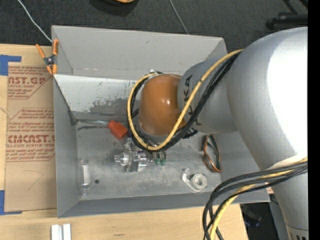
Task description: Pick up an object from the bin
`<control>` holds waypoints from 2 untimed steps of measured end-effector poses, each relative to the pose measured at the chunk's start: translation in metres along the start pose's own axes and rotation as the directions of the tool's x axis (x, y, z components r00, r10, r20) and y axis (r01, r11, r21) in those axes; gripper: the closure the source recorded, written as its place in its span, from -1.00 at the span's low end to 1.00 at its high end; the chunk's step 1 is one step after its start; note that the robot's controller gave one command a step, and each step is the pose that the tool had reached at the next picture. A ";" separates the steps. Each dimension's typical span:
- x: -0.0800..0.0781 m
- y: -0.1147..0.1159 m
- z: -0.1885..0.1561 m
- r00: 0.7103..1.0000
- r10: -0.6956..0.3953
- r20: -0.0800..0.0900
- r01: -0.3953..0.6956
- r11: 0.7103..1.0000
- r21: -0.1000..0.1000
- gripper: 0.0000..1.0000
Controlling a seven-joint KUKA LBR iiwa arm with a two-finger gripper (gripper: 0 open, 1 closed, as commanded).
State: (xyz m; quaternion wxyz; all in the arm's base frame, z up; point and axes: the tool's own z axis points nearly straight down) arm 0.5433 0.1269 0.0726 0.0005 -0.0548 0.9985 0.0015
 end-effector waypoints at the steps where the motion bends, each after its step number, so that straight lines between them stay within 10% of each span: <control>1: 0.000 0.000 0.000 1.000 0.000 0.000 0.000 1.000 0.000 1.00; 2: -0.001 0.012 -0.152 1.000 -0.026 0.003 0.026 1.000 -0.001 1.00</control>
Offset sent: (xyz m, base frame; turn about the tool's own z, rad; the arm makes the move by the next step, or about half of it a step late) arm -0.0012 0.0113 0.1518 -0.0262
